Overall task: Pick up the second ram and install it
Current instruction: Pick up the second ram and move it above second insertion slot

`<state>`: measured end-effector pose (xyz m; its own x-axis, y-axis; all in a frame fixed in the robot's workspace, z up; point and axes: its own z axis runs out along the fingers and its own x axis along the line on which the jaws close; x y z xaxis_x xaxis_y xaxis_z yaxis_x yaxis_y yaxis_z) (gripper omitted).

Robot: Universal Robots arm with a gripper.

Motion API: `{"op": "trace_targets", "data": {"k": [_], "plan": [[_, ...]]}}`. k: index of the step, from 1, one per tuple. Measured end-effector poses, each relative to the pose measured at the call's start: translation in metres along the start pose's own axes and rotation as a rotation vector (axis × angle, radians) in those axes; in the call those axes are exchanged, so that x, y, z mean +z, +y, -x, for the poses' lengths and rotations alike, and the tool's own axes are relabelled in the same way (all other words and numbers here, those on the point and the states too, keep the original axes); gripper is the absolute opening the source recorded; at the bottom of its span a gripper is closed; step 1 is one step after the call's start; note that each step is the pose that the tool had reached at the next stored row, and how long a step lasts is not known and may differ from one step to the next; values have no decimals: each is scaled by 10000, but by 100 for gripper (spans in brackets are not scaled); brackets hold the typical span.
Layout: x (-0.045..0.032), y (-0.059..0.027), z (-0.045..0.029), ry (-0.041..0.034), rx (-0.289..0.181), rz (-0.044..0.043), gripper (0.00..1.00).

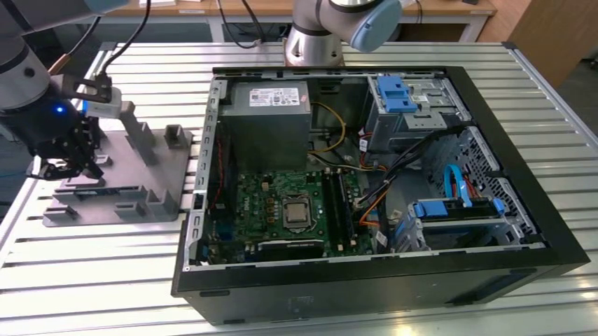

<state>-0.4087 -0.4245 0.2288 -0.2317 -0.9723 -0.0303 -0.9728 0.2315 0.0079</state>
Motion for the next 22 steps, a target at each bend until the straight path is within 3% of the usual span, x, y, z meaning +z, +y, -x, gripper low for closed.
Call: {"op": "trace_targets", "data": {"k": [22], "plan": [[0, 0, 0, 13, -1749, 53, 10]]}}
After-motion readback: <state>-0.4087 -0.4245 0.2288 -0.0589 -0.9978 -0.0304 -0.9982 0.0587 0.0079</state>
